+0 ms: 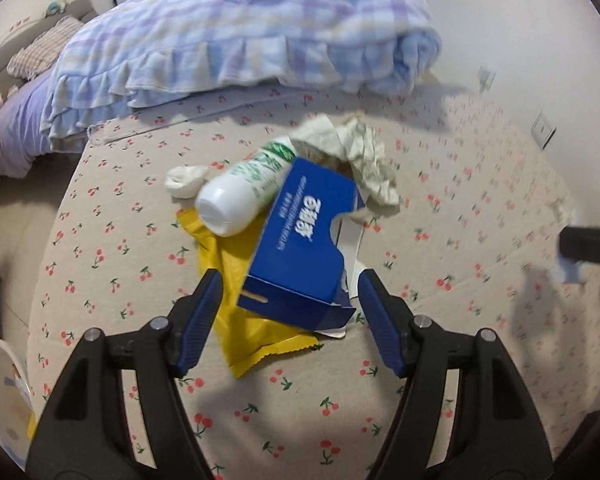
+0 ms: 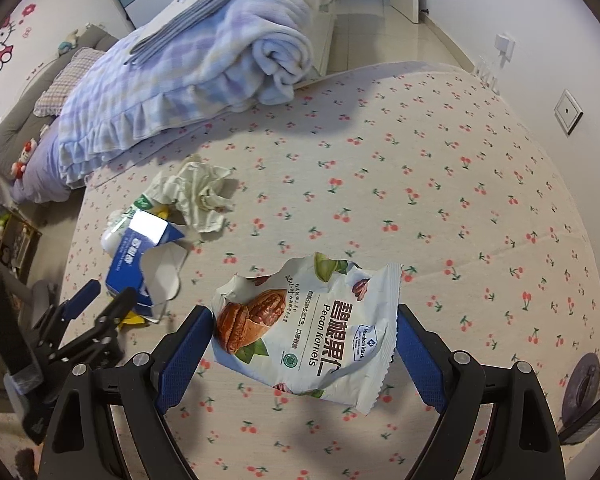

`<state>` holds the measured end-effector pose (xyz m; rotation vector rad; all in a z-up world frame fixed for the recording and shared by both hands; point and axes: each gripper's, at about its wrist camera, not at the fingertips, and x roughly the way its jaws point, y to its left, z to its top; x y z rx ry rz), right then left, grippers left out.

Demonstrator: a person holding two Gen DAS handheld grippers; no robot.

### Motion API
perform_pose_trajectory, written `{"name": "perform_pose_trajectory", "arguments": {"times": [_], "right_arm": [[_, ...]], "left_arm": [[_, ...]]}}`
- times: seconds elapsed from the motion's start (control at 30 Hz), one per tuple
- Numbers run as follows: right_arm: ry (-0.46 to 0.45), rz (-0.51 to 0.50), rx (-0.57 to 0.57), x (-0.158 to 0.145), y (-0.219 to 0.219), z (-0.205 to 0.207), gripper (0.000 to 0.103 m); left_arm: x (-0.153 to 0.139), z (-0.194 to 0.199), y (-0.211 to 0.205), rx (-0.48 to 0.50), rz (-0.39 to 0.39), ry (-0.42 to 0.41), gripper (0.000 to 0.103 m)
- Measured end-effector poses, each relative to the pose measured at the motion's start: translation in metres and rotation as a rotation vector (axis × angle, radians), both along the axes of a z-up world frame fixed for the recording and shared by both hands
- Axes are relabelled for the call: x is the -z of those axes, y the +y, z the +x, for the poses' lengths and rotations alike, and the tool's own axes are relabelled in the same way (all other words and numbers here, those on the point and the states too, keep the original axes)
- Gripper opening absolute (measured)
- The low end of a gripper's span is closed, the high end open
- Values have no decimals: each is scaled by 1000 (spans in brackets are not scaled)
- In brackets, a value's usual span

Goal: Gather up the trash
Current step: 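Grasp the blue tissue box with the left tool while the right tool holds the bag, then carry the tissue box and snack bag over the bin and release both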

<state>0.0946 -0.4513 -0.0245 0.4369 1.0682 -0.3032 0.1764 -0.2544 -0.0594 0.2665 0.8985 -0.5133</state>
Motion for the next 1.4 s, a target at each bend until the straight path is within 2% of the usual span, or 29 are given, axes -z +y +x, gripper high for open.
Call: {"name": "perform_pose_trajectory", "arguments": {"times": [0.07, 0.13, 0.2, 0.37, 0.6, 0.87, 1.4], "right_arm": [[8, 3, 4, 2, -3, -2, 91], [12, 9, 8, 4, -5, -3, 91], [12, 11, 8, 4, -5, -5, 91], [-2, 12, 0, -1, -3, -6, 91], [-23, 15, -16, -9, 6, -7, 91], [-57, 28, -48, -22, 29, -3, 91], [-86, 40, -171, -31, 107, 12, 91]], "left_arm": [[7, -1, -5, 5, 44, -7, 70], [10, -2, -6, 14, 71, -15, 61], [9, -4, -5, 20, 79, -23, 59], [0, -10, -1, 36, 60, -45, 57], [-22, -22, 14, 31, -9, -55, 57], [-46, -27, 58, -38, -86, -34, 57], [-60, -31, 176, -229, -104, -16, 57]]}}
